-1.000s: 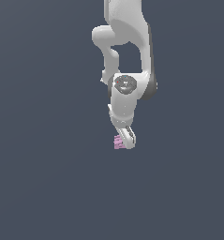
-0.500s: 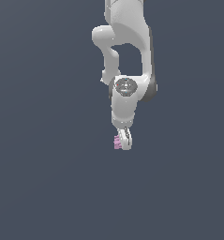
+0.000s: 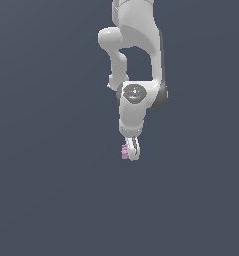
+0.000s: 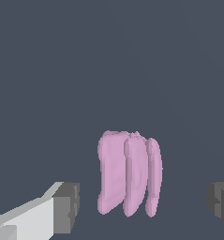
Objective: Pick up the object and move it to a goal position.
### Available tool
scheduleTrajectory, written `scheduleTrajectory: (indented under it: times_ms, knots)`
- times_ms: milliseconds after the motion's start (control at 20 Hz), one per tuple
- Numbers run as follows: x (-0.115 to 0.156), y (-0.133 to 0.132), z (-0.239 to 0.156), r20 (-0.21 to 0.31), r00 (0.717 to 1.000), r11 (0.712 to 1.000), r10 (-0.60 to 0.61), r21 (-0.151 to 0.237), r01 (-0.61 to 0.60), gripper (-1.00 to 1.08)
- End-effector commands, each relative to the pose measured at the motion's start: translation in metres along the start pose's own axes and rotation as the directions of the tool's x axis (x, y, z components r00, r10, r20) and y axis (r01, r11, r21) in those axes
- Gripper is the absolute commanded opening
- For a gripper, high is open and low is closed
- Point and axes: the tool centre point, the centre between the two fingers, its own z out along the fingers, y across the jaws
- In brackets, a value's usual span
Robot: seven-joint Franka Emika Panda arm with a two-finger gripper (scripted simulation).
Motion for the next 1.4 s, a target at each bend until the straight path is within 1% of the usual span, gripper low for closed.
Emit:
scheduleTrajectory:
  times_ms: [0,450,700,750,1350]
  knots:
    - [0.0,0.0,0.003,0.0,1.0,1.0,0.0,0.0,0.0,1.0]
    - [0.0,0.001,0.042,0.0,1.0,1.0,0.005,0.0,-0.005,1.0]
    - [0.0,0.0,0.05,0.0,1.0,1.0,0.005,0.0,-0.005,1.0]
    - [0.0,0.0,0.05,0.0,1.0,1.0,0.005,0.0,-0.005,-1.0]
    - [0.0,0.0,0.048,0.0,1.0,1.0,0.005,0.001,-0.005,-1.0]
